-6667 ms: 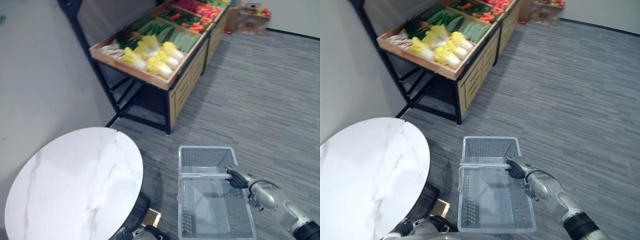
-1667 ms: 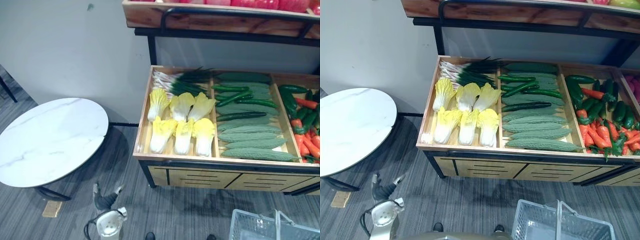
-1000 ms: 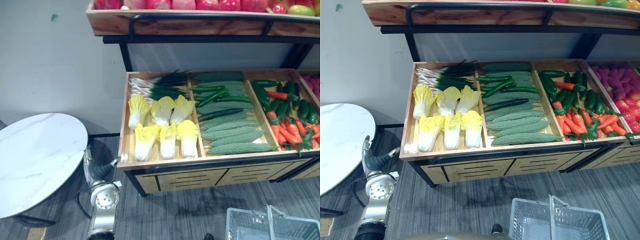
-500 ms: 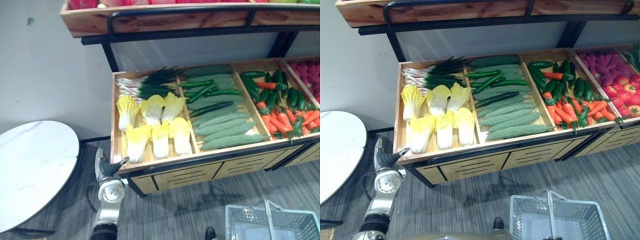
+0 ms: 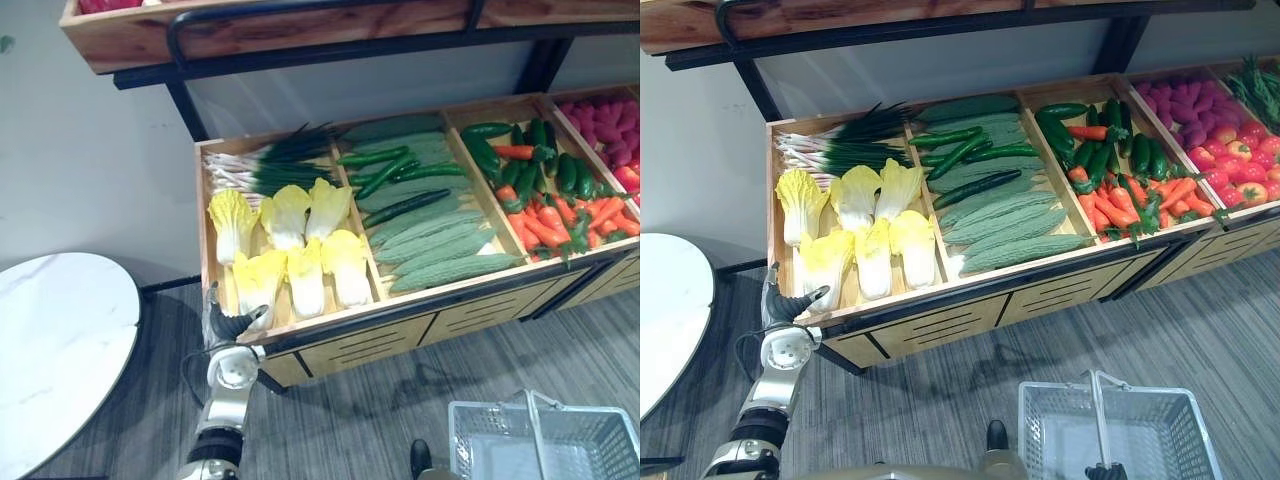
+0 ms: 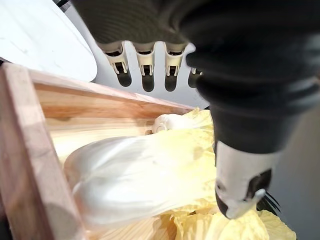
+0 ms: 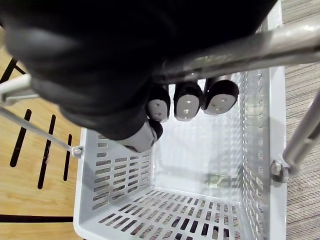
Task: Pick vegetable in the basket
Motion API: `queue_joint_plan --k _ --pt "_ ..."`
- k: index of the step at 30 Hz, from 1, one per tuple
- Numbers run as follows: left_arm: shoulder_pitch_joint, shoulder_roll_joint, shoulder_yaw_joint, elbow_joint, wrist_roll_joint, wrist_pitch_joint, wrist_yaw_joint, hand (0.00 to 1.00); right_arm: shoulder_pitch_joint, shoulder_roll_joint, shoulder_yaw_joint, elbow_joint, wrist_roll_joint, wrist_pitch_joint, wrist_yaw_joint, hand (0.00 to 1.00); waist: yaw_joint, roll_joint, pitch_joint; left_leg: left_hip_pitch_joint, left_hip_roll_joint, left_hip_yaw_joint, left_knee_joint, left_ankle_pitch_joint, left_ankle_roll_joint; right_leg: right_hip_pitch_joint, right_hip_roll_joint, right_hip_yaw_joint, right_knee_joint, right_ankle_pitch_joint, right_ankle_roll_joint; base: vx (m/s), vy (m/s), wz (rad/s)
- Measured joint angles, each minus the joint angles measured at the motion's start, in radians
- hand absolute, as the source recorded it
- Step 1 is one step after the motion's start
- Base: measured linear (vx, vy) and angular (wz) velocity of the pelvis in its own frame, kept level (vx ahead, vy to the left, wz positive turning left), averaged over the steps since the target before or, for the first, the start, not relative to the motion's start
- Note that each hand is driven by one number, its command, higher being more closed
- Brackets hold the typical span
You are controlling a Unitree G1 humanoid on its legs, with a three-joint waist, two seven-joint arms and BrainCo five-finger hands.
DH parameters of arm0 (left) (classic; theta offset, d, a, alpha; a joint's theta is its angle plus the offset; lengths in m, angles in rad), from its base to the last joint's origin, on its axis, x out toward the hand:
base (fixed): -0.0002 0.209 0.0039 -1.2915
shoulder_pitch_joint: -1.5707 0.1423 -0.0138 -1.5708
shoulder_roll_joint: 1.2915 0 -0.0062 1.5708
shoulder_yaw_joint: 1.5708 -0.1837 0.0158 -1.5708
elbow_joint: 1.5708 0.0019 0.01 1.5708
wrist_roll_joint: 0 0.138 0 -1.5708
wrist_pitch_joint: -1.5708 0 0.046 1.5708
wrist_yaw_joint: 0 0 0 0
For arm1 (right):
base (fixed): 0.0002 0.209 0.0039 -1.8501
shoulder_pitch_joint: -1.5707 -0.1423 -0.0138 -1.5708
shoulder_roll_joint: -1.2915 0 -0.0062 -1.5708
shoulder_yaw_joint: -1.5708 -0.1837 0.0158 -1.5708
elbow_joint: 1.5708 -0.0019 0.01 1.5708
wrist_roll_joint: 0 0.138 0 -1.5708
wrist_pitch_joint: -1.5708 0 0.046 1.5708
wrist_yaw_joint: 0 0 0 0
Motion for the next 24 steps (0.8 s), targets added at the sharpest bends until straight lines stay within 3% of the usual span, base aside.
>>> queue_joint_plan --k 18,19,24 --pt "-0.255 0.106 0.038 0.251 -0.033 0.034 0.066 0.0 -0.145 -0.023 0.069 -0.017 0.014 -0.021 -0.031 1.0 -0.007 -0.013 0.175 -0.099 0.018 0.066 0.038 -0.002 0.0 -0.168 0.021 0.083 0.067 0.008 -0.01 -0.01 -0.019 -0.14" --pt "-0.256 0.111 0.038 0.253 -0.033 0.033 0.073 1.0 -0.15 -0.027 0.079 -0.018 0.019 -0.022 -0.033 1.0 0.0 -0.013 0.177 -0.1 0.02 0.083 0.038 -0.002 0.0 -0.178 0.026 0.097 0.069 0.01 -0.013 -0.01 -0.019 -0.25" --pt "-0.262 0.127 0.04 0.262 -0.033 0.032 0.085 1.0 -0.155 -0.028 0.104 -0.017 0.021 -0.028 -0.038 1.0 -0.001 -0.018 0.184 -0.099 0.025 0.107 0.038 -0.001 -0.005 -0.19 0.033 0.113 0.069 0.016 -0.017 -0.04 -0.022 -0.13"
